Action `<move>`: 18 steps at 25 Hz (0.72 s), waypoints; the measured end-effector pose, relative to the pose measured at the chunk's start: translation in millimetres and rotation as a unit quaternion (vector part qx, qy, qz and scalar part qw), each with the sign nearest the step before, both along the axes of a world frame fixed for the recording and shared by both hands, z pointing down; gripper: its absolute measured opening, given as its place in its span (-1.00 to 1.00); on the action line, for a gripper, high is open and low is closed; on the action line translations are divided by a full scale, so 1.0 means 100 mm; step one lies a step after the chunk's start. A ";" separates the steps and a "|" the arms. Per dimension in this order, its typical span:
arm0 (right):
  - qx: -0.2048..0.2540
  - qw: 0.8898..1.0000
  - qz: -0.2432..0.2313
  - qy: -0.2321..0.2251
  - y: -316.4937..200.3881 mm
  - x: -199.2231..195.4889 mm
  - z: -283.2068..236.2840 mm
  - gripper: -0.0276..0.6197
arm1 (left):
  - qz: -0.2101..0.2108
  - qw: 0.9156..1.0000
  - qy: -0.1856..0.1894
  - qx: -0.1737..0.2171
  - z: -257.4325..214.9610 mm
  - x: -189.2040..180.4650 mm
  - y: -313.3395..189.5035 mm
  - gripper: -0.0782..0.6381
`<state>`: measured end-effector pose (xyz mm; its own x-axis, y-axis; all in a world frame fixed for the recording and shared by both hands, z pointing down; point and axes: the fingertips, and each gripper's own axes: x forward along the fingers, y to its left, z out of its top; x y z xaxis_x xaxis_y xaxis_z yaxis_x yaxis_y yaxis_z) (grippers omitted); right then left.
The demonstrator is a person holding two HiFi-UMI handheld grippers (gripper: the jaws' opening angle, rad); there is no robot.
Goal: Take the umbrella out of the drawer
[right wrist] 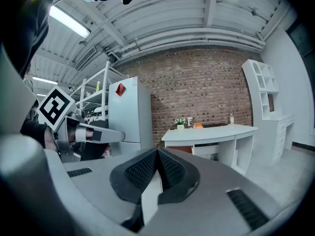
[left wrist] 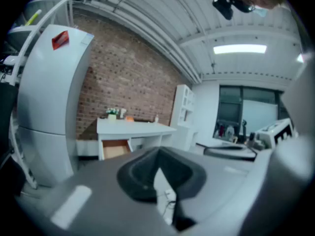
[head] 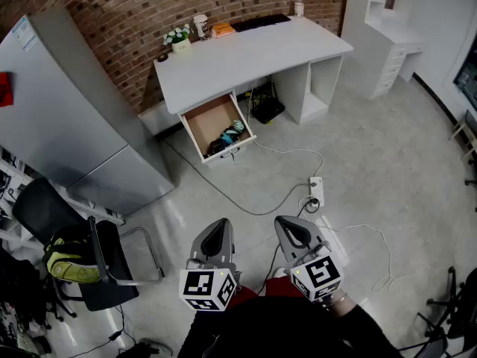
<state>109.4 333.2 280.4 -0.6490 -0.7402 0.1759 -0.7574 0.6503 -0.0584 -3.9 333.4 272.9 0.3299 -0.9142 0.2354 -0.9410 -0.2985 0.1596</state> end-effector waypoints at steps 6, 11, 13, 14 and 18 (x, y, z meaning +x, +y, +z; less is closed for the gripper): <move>0.006 1.000 0.013 -0.022 -0.02 0.20 -0.10 -0.92 | 0.001 1.000 -0.001 0.011 -0.05 0.12 0.05 -0.77; 0.011 0.999 0.035 -0.036 -0.08 0.48 -0.17 -0.92 | -0.006 1.000 -0.002 0.027 -0.13 0.23 0.07 -0.77; 0.012 0.998 0.044 -0.036 -0.09 0.60 -0.19 -0.92 | -0.010 0.999 -0.004 0.032 -0.17 0.25 0.07 -0.77; 0.013 0.998 0.050 -0.037 -0.10 0.66 -0.19 -0.92 | -0.012 0.999 -0.006 0.035 -0.19 0.27 0.07 -0.77; 0.012 0.996 0.077 -0.049 -0.20 0.87 -0.19 -0.92 | -0.017 0.999 -0.012 0.040 -0.26 0.30 0.02 -0.77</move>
<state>196.3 312.9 261.3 -0.5405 -0.8356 0.0979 -0.8398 0.5287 -0.1235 26.3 335.1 247.1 0.2928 -0.9411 0.1690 -0.9542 -0.2764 0.1142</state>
